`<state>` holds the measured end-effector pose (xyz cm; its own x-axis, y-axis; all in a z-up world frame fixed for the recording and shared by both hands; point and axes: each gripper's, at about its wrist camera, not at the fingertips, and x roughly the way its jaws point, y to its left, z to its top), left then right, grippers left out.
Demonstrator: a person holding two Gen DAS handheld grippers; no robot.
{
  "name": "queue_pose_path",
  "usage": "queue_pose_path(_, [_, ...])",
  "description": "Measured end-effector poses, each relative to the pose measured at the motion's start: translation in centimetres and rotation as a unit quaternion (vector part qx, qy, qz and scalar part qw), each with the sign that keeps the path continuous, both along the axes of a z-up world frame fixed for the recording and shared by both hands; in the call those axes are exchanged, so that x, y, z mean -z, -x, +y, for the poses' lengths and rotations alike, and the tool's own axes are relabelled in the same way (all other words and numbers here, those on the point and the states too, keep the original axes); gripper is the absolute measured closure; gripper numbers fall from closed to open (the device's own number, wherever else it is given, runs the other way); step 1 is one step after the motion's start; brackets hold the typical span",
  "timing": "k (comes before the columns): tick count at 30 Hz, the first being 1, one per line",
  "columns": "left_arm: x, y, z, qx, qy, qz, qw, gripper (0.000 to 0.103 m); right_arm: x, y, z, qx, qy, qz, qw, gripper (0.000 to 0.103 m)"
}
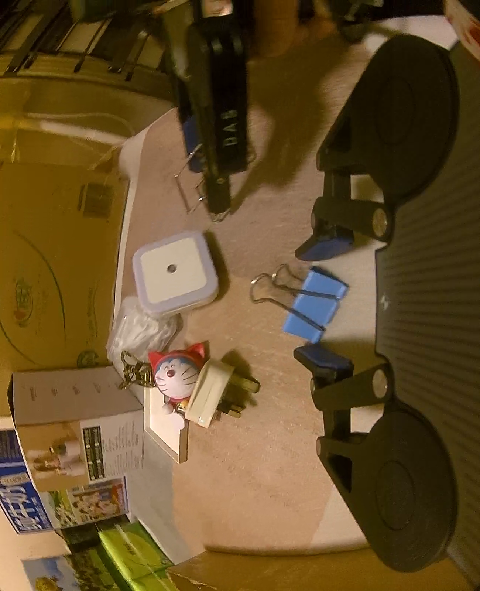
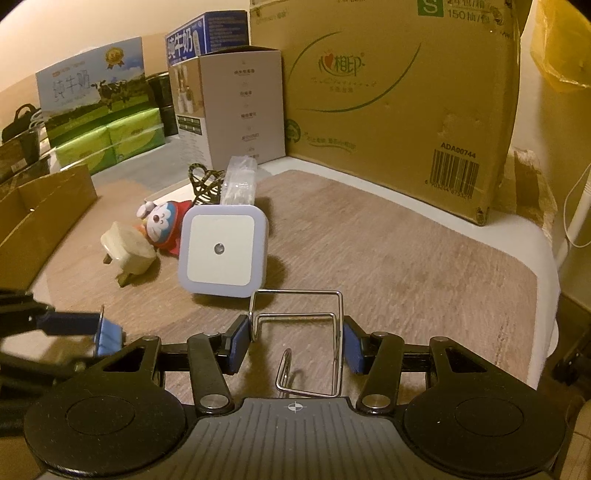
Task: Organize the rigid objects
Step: 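Grasp the blue binder clip with the left tool while the right tool grasps the metal wire rack, then carry the clip into the cardboard box and open the left tool while the right releases the rack there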
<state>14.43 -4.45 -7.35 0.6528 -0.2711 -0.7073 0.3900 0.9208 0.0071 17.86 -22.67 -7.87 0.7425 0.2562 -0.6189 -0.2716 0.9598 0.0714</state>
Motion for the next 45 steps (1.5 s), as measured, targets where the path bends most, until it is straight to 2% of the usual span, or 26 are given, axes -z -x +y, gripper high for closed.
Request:
queue_pose_path(6, [-0.1,-0.3,0.2,0.026,-0.035,-0.011,0.9990,0.047,0.0,0.4,-0.1,0.003,-0.001,0.001,1.000,0.051])
queue_pose_path(13, [0.1,-1.5,-0.2,0.019,-0.021,-0.004,0.9996,0.047,0.4,0.3,0.3,-0.001,-0.001,0.006,1.000,0.051])
queue_pose_path(17, [-0.1,-1.2,-0.5,0.017,-0.016,0.005,0.9997,0.056,0.3,0.3,0.3,0.000,-0.002,0.006,1.000,0.051])
queue_pose_path(25, [-0.2,0.0,-0.5,0.030,-0.011,0.014,0.9994,0.056,0.2,0.3,0.3,0.001,-0.003,0.005,1.000,0.051])
queue_pose_path(31, [-0.1,-0.8,-0.1,0.008,0.000,0.014,0.9999,0.061,0.3,0.4,0.3,-0.001,-0.004,0.006,1.000,0.051])
queue_pose_path(33, [-0.1,-0.8,-0.2,0.004,0.000,0.011,0.9999,0.067,0.3,0.4,0.3,-0.001,-0.004,0.007,1.000,0.051])
queue_pose_path(38, [-0.3,-0.3,-0.4,-0.012,0.000,0.010,0.9999,0.068,0.1,0.7,0.4,0.001,-0.004,0.006,1.000,0.051])
queue_pose_path(45, [-0.9,1.7,0.5,-0.065,0.014,0.013,0.9977,0.068,-1.0,1.9,0.9,-0.003,-0.007,-0.002,1.000,0.051])
